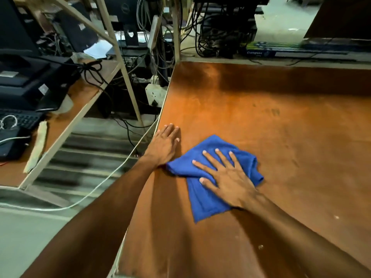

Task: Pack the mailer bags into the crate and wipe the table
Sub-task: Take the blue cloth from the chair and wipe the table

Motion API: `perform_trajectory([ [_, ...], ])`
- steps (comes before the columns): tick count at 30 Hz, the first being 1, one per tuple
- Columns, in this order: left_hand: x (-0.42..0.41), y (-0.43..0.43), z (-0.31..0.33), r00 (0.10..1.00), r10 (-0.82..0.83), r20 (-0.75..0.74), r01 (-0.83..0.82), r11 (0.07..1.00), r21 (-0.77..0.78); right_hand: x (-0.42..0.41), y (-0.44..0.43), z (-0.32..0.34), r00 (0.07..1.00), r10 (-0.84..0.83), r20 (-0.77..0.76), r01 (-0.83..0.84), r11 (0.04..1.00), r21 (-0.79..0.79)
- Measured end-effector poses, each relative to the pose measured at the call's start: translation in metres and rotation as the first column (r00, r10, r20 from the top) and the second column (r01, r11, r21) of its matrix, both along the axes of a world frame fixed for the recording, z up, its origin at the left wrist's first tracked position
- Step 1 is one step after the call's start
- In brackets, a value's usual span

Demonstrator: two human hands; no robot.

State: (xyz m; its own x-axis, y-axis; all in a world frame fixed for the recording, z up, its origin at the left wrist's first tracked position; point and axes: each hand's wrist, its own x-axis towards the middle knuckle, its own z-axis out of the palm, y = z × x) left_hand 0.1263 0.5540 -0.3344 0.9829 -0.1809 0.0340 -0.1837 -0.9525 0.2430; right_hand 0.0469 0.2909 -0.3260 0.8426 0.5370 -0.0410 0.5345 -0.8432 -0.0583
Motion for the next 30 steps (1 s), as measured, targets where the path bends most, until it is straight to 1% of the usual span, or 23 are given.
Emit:
perform_trajectory([
  [1, -0.007, 0.002, 0.000, 1.000, -0.028, 0.008, 0.028, 1.000, -0.010, -0.006, -0.004, 0.002, 1.000, 0.004, -0.001, -0.004, 1.000, 0.001],
  [2, -0.016, 0.005, 0.001, 0.998, -0.056, 0.008, 0.056, 0.998, -0.012, -0.003, -0.010, 0.001, 0.999, -0.052, 0.001, 0.052, 0.999, -0.005],
  [3, -0.023, 0.007, 0.002, 0.997, -0.080, 0.005, 0.080, 0.997, -0.012, 0.003, -0.017, 0.001, 0.988, -0.156, 0.011, 0.156, 0.988, -0.010],
  [5, -0.033, 0.013, 0.001, 0.993, -0.119, -0.017, 0.119, 0.993, 0.005, 0.006, -0.015, 0.003, 0.926, -0.377, -0.014, 0.377, 0.926, -0.005],
  [6, -0.036, 0.015, 0.000, 0.990, -0.138, -0.033, 0.139, 0.990, 0.024, -0.005, -0.002, 0.004, 0.913, -0.407, -0.016, 0.408, 0.913, 0.006],
  [7, -0.038, 0.016, -0.001, 0.986, -0.157, -0.047, 0.159, 0.986, 0.042, -0.024, 0.017, 0.003, 0.933, -0.361, 0.013, 0.360, 0.932, 0.028],
  [8, -0.038, 0.016, -0.001, 0.984, -0.169, -0.059, 0.173, 0.983, 0.062, -0.051, 0.039, 0.002, 0.965, -0.260, 0.043, 0.258, 0.965, 0.051],
  [10, -0.041, 0.013, 0.002, 0.985, -0.151, -0.083, 0.157, 0.984, 0.080, -0.113, 0.079, 0.000, 0.999, 0.018, 0.038, -0.021, 0.995, 0.095],
  [11, -0.042, 0.012, 0.003, 0.987, -0.139, -0.076, 0.145, 0.986, 0.083, -0.139, 0.091, 0.001, 0.990, 0.144, 0.008, -0.144, 0.984, 0.105],
  [13, -0.046, 0.008, 0.005, 0.990, -0.130, -0.058, 0.135, 0.987, 0.090, -0.160, 0.099, 0.006, 0.962, 0.268, -0.059, -0.261, 0.960, 0.105],
  [14, -0.048, 0.007, 0.006, 0.990, -0.130, -0.059, 0.136, 0.986, 0.098, -0.155, 0.096, 0.005, 0.960, 0.277, -0.035, -0.272, 0.957, 0.100],
  [15, -0.049, 0.006, 0.006, 0.990, -0.129, -0.062, 0.135, 0.985, 0.105, -0.143, 0.090, 0.002, 0.972, 0.235, 0.009, -0.235, 0.969, 0.076],
  [16, -0.051, 0.005, 0.006, 0.990, -0.126, -0.066, 0.133, 0.986, 0.104, -0.129, 0.081, 0.001, 0.989, 0.148, 0.023, -0.149, 0.987, 0.055],
  [18, -0.053, 0.005, 0.005, 0.989, -0.126, -0.083, 0.135, 0.986, 0.103, -0.104, 0.059, 0.000, 0.995, -0.098, 0.019, 0.098, 0.995, 0.036],
  [19, -0.054, 0.005, 0.004, 0.988, -0.130, -0.082, 0.138, 0.985, 0.108, -0.101, 0.054, 0.000, 0.983, -0.184, 0.017, 0.183, 0.982, 0.034],
  [20, -0.054, 0.005, 0.003, 0.988, -0.137, -0.078, 0.145, 0.983, 0.113, -0.107, 0.055, 0.000, 0.977, -0.212, 0.019, 0.211, 0.977, 0.040],
  [21, -0.054, 0.007, 0.002, 0.987, -0.141, -0.072, 0.149, 0.982, 0.115, -0.120, 0.063, 0.001, 0.984, -0.179, 0.024, 0.177, 0.983, 0.048],
  [23, -0.054, 0.009, 0.000, 0.989, -0.139, -0.050, 0.144, 0.983, 0.111, -0.160, 0.080, 0.005, 0.999, 0.033, 0.002, -0.033, 0.997, 0.076],
  [25, -0.057, 0.006, -0.001, 0.993, -0.114, -0.022, 0.116, 0.989, 0.089, -0.193, 0.082, 0.009, 0.973, 0.223, -0.052, -0.219, 0.972, 0.082],
  [26, -0.059, 0.001, 0.000, 0.995, -0.097, -0.023, 0.098, 0.993, 0.067, -0.197, 0.074, 0.011, 0.966, 0.251, -0.062, -0.247, 0.966, 0.074],
  [27, -0.062, -0.005, 0.000, 0.996, -0.085, -0.025, 0.086, 0.995, 0.049, -0.191, 0.059, 0.013, 0.971, 0.233, -0.051, -0.229, 0.971, 0.068],
  [28, -0.066, -0.013, 0.001, 0.996, -0.083, -0.021, 0.084, 0.996, 0.043, -0.178, 0.038, 0.011, 0.986, 0.166, -0.018, -0.165, 0.985, 0.050],
  [30, -0.072, -0.030, 0.000, 0.994, -0.110, 0.008, 0.109, 0.993, 0.044, -0.142, -0.014, 0.006, 0.996, -0.073, 0.043, 0.072, 0.997, 0.010],
])
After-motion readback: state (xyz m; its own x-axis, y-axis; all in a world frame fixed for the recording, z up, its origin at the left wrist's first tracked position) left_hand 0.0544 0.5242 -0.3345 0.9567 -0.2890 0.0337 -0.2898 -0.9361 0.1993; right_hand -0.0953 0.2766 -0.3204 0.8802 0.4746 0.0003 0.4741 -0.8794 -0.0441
